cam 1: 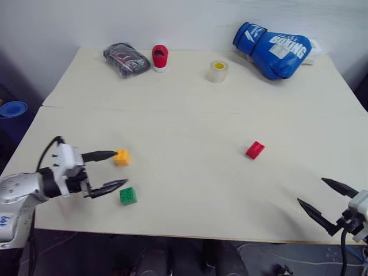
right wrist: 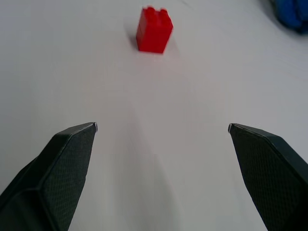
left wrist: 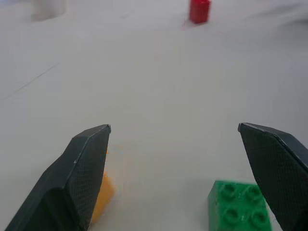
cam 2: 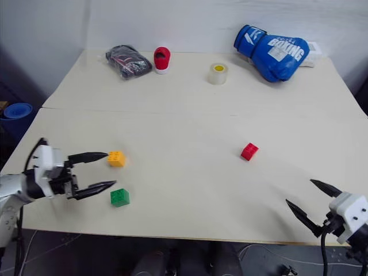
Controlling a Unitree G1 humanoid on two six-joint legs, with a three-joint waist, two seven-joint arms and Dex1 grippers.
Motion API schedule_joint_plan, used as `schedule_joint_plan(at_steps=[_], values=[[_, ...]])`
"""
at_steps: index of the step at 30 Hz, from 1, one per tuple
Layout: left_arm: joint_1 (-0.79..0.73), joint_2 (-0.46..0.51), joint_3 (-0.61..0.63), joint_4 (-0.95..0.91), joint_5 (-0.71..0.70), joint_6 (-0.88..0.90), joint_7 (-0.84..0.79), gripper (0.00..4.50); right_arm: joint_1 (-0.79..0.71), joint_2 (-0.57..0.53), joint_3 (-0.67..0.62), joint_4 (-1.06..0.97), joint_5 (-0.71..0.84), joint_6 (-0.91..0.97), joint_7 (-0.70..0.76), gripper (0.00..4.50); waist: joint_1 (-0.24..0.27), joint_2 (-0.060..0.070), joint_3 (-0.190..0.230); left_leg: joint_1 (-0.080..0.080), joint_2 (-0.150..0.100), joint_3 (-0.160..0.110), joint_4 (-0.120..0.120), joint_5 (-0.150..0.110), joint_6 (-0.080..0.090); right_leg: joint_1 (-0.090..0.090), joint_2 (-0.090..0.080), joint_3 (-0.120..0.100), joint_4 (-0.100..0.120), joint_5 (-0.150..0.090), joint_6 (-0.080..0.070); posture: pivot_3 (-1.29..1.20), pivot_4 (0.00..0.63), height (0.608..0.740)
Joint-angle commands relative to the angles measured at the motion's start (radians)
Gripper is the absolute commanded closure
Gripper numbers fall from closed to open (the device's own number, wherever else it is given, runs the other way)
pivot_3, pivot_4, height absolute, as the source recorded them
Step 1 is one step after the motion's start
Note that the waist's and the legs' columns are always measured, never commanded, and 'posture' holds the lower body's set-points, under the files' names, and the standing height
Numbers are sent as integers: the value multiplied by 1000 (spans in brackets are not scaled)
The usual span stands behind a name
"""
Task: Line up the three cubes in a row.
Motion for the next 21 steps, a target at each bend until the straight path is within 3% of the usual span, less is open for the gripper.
schedule_joint_plan(at_steps=[1,6,11,19,21], values=[[-40,-7,-17,-24,-4,-12,-16,23,-101,1,49,18,15,6,-17,0,-17,-1,0,1,0,0,0,0,0,0,0,1,1,0,0,0,150,740],[-99,-4,-35,-35,-28,19,-22,23,-364,-8,176,79,59,125,-13,0,-31,0,1,3,0,2,0,1,-1,-1,0,3,5,-1,-1,0,150,740],[-119,0,-35,-41,-24,34,-27,23,-637,-35,324,264,-51,186,-19,0,-31,0,1,0,0,0,1,4,0,-2,0,0,8,-1,-1,0,150,740],[-114,-24,-47,-55,-11,31,-3,23,-925,14,483,595,-156,125,37,0,-16,0,1,-2,-1,0,2,5,2,-2,-1,-1,7,-1,-1,0,150,740],[-107,-29,-48,-61,-9,32,2,0,-968,37,498,656,-165,100,51,413,-17,0,1,-2,-1,0,2,5,1,-2,-1,-1,8,-1,-1,0,150,740]])
